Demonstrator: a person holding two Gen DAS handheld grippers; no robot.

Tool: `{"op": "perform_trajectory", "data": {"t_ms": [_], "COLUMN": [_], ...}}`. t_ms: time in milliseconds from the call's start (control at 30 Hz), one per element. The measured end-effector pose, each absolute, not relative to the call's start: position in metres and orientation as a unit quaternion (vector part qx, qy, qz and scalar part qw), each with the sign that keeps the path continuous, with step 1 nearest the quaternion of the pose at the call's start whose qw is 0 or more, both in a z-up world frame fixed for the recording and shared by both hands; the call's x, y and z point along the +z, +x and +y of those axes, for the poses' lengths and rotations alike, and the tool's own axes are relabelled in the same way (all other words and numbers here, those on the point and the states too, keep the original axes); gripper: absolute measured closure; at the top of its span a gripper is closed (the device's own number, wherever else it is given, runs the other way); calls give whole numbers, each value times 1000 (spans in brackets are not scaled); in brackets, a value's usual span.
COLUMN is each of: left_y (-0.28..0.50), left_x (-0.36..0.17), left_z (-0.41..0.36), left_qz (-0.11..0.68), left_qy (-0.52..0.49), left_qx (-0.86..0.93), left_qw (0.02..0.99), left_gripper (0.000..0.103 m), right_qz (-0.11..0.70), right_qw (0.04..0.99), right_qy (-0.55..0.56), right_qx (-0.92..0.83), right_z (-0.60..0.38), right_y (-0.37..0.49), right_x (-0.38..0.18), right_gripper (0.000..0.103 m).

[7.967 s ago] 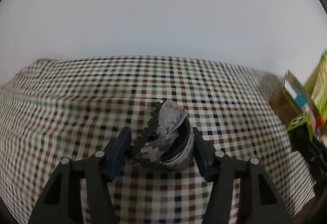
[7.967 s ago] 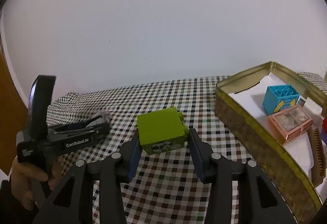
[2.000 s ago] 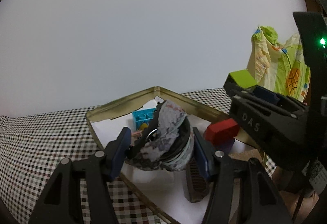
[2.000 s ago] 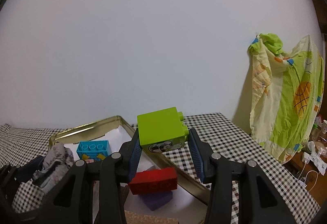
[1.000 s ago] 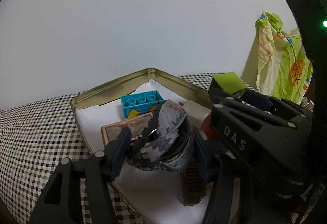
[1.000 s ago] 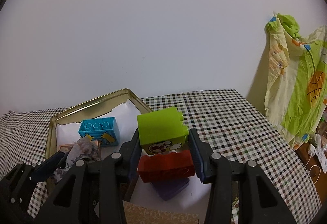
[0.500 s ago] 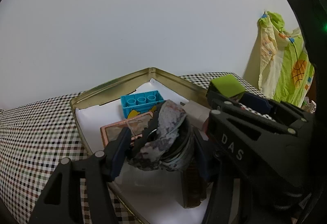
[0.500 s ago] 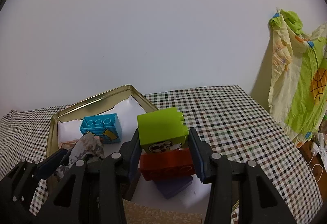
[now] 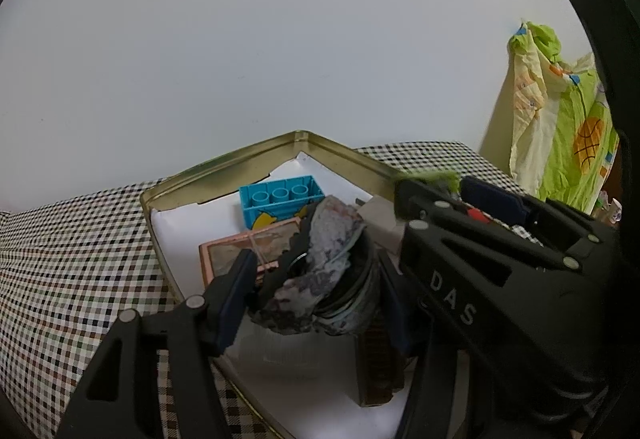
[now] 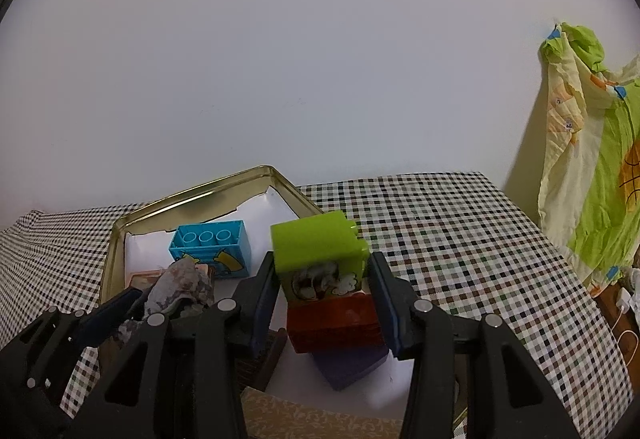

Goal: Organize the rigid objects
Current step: 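Open both tools to release the pouch and green block in the tray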

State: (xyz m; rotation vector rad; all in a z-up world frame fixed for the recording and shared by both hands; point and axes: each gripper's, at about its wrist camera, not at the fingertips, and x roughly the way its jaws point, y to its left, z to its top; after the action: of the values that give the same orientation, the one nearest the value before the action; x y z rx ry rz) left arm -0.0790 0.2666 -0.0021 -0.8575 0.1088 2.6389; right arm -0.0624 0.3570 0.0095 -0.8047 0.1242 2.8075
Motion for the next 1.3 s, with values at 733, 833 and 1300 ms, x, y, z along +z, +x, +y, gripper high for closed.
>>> {"op": "perform_trajectory", "data": {"t_ms": [733,833,1300], "left_y": [-74,-72,-50], "left_x": [4,6,20], "left_z": [265,264,226], "left_qz": [22,28,48], "left_qy": [-298,-289,-194], "left_qx": [936,940,974], "left_qw": [189,179,106], "left_gripper": [1,1,0], "right_qz": [200,196,122], "right_qw": [184,181,198], "right_qy": [-201,-199,-96], "right_qx": [941,943,968], "right_z": [413,410,377], "right_y": [-32,-33,-7], "right_x": [24,26,43], "right_gripper": [22,22,10]}}
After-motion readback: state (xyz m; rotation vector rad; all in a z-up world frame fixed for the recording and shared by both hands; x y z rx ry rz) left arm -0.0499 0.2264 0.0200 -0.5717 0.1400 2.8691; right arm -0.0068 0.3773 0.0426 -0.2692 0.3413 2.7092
